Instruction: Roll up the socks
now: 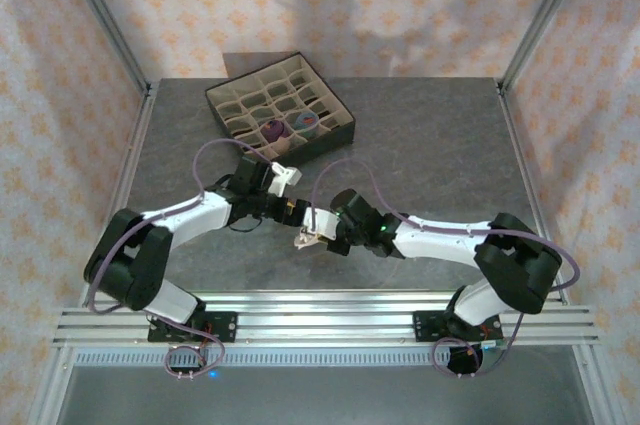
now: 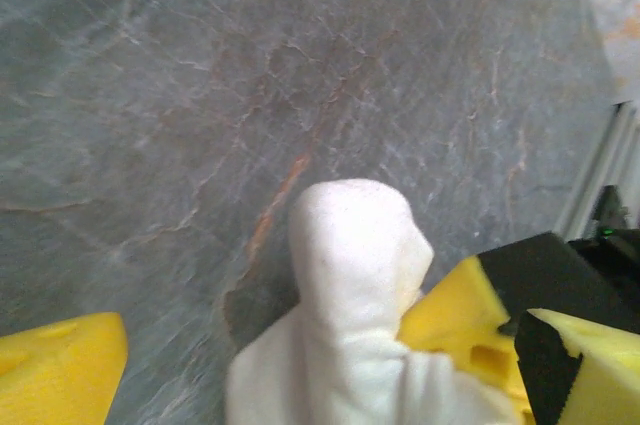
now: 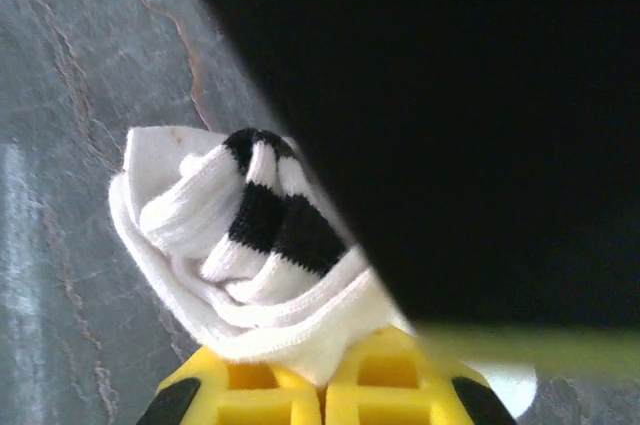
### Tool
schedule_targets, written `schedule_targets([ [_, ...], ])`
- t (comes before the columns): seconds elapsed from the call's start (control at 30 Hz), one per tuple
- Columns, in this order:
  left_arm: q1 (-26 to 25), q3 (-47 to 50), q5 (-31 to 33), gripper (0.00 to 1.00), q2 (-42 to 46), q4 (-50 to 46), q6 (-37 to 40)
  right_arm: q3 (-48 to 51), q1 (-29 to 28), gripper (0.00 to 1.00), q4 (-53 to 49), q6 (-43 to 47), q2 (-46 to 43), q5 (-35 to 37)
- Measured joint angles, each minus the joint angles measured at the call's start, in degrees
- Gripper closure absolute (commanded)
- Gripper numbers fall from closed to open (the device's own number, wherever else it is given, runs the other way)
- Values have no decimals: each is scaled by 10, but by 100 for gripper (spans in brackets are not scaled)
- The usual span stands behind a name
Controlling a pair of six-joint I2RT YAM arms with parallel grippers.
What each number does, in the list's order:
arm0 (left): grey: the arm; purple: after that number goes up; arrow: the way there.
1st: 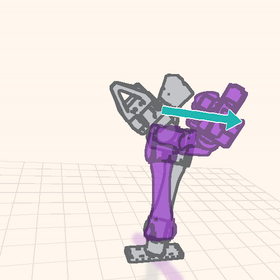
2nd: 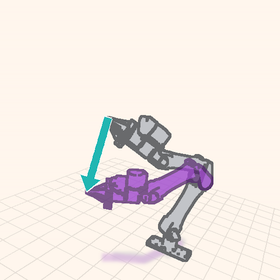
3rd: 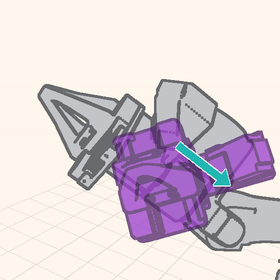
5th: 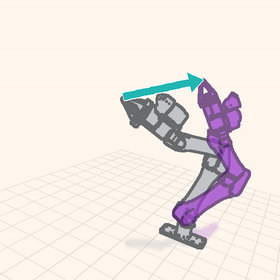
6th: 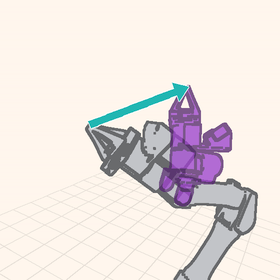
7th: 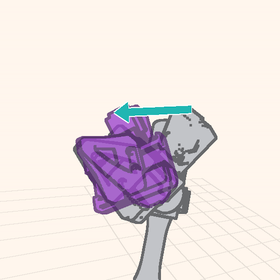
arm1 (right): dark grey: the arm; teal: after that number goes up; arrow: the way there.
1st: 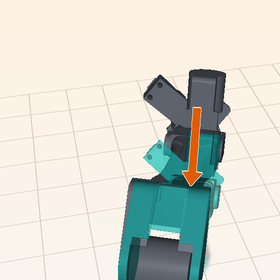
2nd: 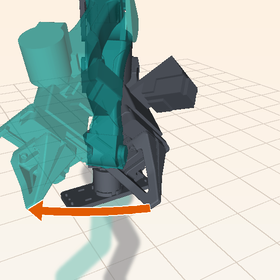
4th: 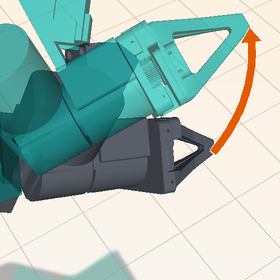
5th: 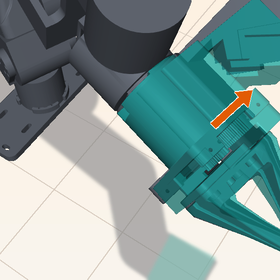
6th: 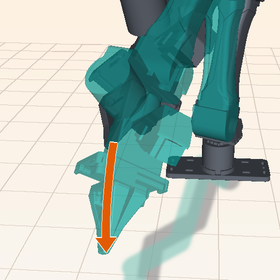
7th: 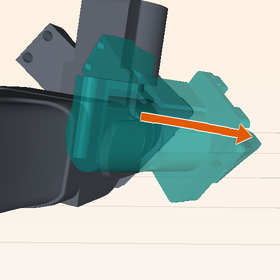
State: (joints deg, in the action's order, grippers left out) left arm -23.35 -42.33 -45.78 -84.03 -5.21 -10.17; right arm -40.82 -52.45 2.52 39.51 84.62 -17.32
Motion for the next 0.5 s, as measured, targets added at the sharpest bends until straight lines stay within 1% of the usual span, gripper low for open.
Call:
schedule_targets([
  [0.13, 0, 18, 73, 1, 107, -20, 48, -2, 32, 100, -20, -42, -19, -21],
  [0.23, -9, 34, 118, 1, 218, -17, 73, -17, 62, 100, -60, -77, -20, -34],
  [0.33, -10, 46, 163, 1, 303, -11, 90, -54, 82, 100, -113, -106, -20, -48],
  [0.4, -10, 68, 186, 1, 350, 6, 99, -87, 88, 100, -140, -121, -20, -57],
  [0.5, -10, 133, 205, 1, 412, 54, 101, -137, 96, 100, -177, -140, -20, -78],
])
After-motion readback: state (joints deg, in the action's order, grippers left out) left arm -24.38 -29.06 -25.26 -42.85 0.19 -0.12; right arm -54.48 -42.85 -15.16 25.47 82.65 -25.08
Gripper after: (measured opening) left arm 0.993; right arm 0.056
